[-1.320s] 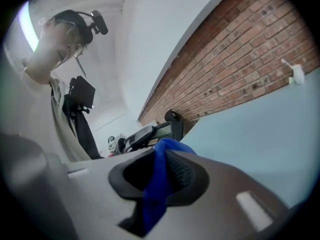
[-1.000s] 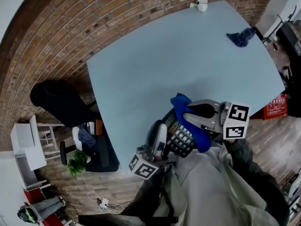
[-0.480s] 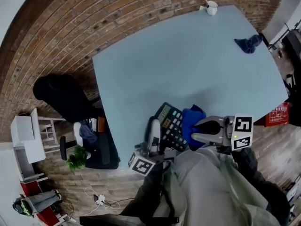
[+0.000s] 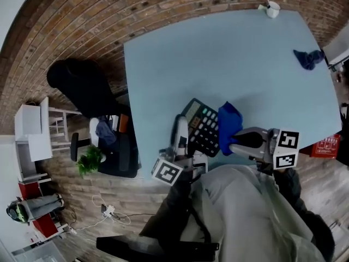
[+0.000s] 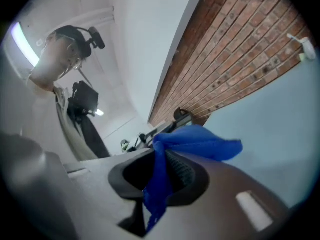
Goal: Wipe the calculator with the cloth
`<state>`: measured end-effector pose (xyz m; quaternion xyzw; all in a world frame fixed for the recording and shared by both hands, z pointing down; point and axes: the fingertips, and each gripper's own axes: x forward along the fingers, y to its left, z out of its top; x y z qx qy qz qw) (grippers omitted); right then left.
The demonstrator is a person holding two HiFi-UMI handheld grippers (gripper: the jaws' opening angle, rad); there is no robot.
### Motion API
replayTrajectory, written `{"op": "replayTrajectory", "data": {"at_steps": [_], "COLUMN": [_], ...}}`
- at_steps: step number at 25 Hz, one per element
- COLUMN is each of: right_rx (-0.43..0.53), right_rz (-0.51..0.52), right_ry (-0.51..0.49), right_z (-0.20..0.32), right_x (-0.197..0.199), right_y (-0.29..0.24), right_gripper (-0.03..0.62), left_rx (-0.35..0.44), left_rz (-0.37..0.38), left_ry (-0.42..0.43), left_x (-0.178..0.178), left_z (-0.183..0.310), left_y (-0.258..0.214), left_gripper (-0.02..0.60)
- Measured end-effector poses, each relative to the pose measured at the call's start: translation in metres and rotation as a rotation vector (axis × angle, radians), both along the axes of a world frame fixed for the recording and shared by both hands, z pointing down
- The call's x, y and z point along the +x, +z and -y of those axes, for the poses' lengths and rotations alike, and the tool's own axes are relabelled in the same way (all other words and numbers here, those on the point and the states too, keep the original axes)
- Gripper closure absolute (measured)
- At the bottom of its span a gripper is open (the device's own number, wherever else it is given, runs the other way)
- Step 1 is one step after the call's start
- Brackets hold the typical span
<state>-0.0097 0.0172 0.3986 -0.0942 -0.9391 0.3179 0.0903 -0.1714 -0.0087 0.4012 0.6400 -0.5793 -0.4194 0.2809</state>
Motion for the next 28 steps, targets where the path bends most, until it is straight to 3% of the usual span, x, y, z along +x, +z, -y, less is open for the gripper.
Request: {"op": "replayTrajectory", "data": {"at_steps": [3, 6, 9, 12, 14, 17, 20, 22, 23, 28], "right_rx": [0.106, 0.154, 0.158, 0.154, 0.128, 0.063, -0.001, -0.002, 0.000, -0.002], "right_rz": [-0.044, 0.004, 0.068, 0.101, 0.100, 0.070, 0.041, -0.020, -0.061, -0.293], "right_ry": [-0.130, -0.124, -0.009, 0.192, 0.246, 0.155, -0.084, -0.165, -0.148, 0.096], "right_z": [-0.032, -0.026, 0.001, 0.038, 0.047, 0.020, -0.039, -0.061, -0.059, -0.001], "right_x": [-0.008, -0.016, -0.019, -0.017, -0.020, -0.030, -0.036, -0.036, -0.035, -0.005], "right_y": [0.008, 0.004, -0.007, -0.014, -0.011, 0.005, 0.021, 0.041, 0.056, 0.135], "right_gripper": [0.531, 0.531, 0.531, 0.531, 0.531, 0.531, 0.531, 0.531, 0.531, 0.531], "left_rx": [0.025, 0.025, 0.044, 0.055, 0.040, -0.006, -0.011, -0.002, -0.009, -0.165], "left_rz": [-0.114, -0.160, -0.197, -0.239, -0.268, -0.307, -0.347, -0.331, -0.303, -0.110], "left_ry": [-0.036, -0.046, -0.063, -0.092, -0.122, -0.161, -0.166, -0.135, -0.112, 0.078], "left_x": [-0.009, -0.011, -0.015, -0.021, -0.026, -0.035, -0.038, -0.037, -0.037, -0.024], "left_z": [-0.001, -0.005, -0.013, -0.020, -0.023, -0.026, -0.024, -0.014, -0.007, 0.027], "left_y": [0.004, 0.008, 0.008, 0.011, 0.019, 0.040, 0.053, 0.058, 0.064, 0.116], "left_gripper": [0.529, 0.531, 0.529, 0.529, 0.529, 0.529, 0.531, 0.531, 0.531, 0.531]}}
